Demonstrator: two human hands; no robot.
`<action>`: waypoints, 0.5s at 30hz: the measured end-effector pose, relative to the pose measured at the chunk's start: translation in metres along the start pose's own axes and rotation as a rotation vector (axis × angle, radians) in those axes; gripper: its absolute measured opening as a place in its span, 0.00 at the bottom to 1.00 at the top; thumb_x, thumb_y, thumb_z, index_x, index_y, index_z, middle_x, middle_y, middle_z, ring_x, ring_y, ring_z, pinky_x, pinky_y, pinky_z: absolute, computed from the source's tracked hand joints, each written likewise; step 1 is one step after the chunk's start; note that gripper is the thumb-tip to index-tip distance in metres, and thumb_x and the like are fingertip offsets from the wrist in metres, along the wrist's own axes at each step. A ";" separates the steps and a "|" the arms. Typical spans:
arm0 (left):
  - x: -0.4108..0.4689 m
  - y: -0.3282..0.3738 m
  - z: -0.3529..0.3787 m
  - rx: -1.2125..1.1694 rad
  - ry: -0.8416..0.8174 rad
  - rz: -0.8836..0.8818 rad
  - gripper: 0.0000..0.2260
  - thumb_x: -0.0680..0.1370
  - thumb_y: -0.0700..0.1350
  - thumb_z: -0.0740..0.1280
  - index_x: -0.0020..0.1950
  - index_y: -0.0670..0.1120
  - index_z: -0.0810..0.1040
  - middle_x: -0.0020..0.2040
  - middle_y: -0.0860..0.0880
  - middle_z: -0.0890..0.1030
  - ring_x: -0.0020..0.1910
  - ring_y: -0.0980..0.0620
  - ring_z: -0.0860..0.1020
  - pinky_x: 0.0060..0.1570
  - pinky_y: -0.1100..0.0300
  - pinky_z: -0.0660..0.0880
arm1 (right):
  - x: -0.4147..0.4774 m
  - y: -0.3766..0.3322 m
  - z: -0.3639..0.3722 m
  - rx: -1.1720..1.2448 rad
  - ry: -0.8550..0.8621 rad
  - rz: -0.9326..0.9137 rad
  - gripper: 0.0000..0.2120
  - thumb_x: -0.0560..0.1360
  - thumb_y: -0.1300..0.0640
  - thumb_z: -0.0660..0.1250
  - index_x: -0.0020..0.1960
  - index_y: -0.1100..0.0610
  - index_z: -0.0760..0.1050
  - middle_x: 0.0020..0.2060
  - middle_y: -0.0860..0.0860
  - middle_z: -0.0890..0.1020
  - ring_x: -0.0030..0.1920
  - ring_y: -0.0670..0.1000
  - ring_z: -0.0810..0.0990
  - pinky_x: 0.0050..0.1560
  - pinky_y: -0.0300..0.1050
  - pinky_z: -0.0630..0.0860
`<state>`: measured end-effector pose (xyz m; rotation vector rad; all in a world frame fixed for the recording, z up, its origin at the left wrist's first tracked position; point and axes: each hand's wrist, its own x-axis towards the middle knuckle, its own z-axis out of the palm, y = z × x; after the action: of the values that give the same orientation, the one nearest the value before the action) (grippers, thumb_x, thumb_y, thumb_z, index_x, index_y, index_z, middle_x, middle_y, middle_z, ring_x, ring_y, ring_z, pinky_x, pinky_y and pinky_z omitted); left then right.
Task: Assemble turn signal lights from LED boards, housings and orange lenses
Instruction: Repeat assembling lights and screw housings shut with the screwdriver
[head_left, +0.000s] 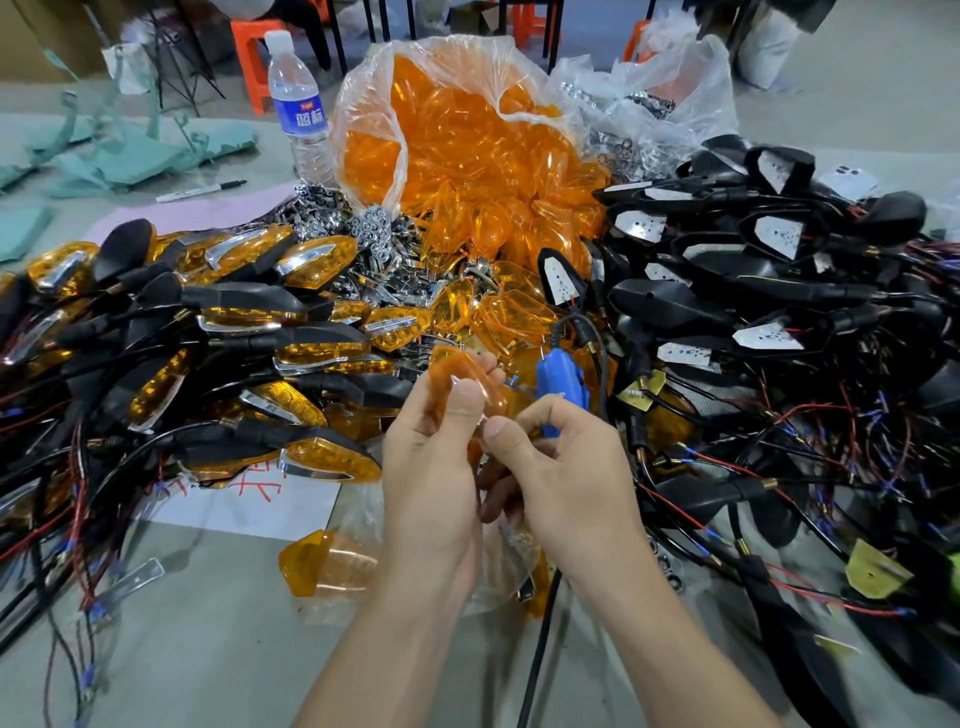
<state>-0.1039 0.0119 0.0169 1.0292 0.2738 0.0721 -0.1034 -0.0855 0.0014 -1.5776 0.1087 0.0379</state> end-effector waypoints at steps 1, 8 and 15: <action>-0.003 0.000 0.003 0.015 0.009 0.020 0.10 0.83 0.49 0.66 0.60 0.51 0.84 0.57 0.49 0.87 0.52 0.49 0.86 0.32 0.64 0.78 | -0.001 -0.001 0.000 -0.029 0.008 -0.009 0.14 0.79 0.53 0.73 0.40 0.58 0.74 0.27 0.57 0.83 0.24 0.55 0.81 0.24 0.43 0.73; -0.001 0.005 0.003 -0.019 -0.050 0.038 0.05 0.85 0.39 0.64 0.57 0.47 0.77 0.60 0.46 0.86 0.61 0.40 0.83 0.39 0.59 0.77 | -0.004 -0.011 -0.004 0.039 0.078 -0.021 0.15 0.77 0.50 0.73 0.44 0.62 0.76 0.28 0.54 0.82 0.25 0.54 0.80 0.27 0.46 0.74; -0.001 0.001 0.008 -0.079 -0.128 0.039 0.09 0.84 0.39 0.63 0.63 0.46 0.77 0.62 0.49 0.85 0.63 0.51 0.83 0.59 0.55 0.82 | -0.004 -0.001 0.005 0.039 0.049 -0.103 0.16 0.75 0.39 0.67 0.45 0.51 0.79 0.30 0.52 0.78 0.29 0.53 0.74 0.29 0.57 0.71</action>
<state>-0.1025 0.0056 0.0217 0.9561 0.1338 0.0518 -0.1073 -0.0804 0.0028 -1.5431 0.0660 -0.0829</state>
